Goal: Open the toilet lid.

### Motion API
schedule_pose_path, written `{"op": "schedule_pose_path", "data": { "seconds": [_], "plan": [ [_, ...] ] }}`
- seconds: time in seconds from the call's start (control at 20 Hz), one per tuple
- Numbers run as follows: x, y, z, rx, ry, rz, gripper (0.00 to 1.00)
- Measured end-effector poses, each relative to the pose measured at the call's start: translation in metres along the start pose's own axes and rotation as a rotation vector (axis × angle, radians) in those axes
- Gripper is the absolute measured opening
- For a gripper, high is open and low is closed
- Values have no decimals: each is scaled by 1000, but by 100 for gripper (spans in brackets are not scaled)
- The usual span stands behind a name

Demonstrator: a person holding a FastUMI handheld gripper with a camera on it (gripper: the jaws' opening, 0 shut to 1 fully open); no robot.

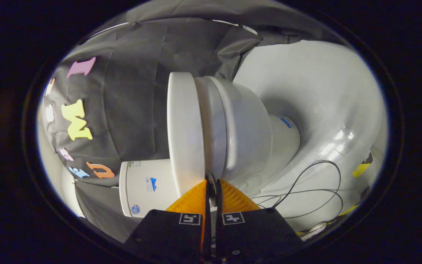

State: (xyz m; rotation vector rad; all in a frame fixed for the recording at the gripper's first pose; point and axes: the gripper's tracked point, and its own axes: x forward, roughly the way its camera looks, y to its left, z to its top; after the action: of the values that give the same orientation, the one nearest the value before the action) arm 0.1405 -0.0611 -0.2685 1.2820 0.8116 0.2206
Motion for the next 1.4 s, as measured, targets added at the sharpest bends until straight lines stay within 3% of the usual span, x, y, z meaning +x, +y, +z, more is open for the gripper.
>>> {"op": "schedule_pose_path", "data": {
  "seconds": [0.75,1.4],
  "plan": [
    [-4,13,2,-16,-25,-29,4],
    [-21,66,-6,-114,-47,-55,4]
  ]
}}
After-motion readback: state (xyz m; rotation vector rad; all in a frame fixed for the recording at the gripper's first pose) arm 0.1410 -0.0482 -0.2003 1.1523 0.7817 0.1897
